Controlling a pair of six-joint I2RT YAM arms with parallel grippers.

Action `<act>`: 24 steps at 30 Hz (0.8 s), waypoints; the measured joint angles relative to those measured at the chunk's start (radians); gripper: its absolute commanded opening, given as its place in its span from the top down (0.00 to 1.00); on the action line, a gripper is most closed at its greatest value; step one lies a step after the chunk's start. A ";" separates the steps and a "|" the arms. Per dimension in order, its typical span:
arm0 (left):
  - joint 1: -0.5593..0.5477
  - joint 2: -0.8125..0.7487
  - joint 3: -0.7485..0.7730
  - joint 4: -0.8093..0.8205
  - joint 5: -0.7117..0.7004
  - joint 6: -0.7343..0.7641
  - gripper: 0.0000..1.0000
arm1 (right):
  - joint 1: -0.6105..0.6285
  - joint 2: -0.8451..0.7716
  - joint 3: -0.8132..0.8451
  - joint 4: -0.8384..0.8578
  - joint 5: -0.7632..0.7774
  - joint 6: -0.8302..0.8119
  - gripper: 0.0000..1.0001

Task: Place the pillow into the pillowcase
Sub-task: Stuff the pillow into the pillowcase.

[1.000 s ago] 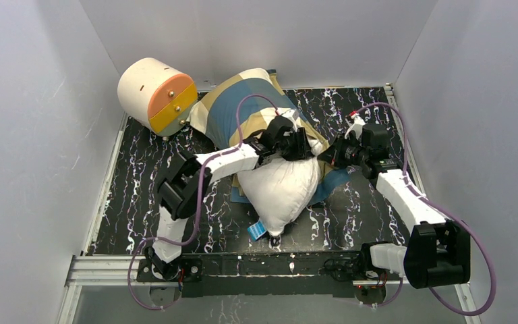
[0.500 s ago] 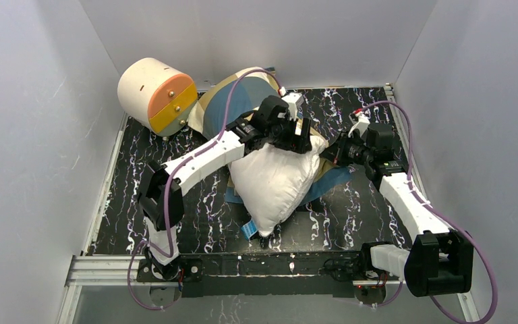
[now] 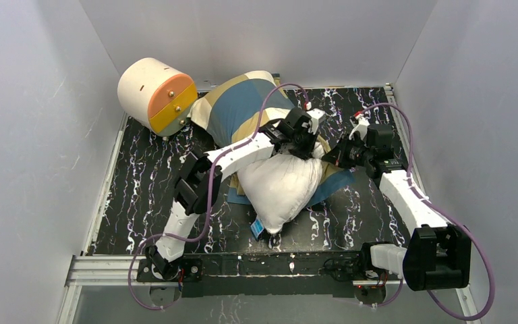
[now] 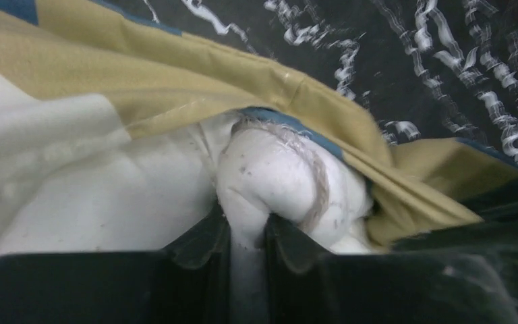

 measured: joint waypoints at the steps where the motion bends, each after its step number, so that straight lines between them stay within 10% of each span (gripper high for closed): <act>1: -0.005 0.019 -0.005 0.010 -0.024 0.005 1.00 | -0.007 0.007 0.000 -0.016 -0.001 -0.008 0.99; 17: 0.051 0.054 -0.047 0.083 -0.130 -0.161 1.00 | -0.076 -0.143 -0.046 0.025 -0.304 -0.081 0.99; 24: 0.040 0.051 -0.091 0.179 -0.229 -0.213 1.00 | -0.080 -0.012 -0.044 0.344 -0.410 0.220 0.99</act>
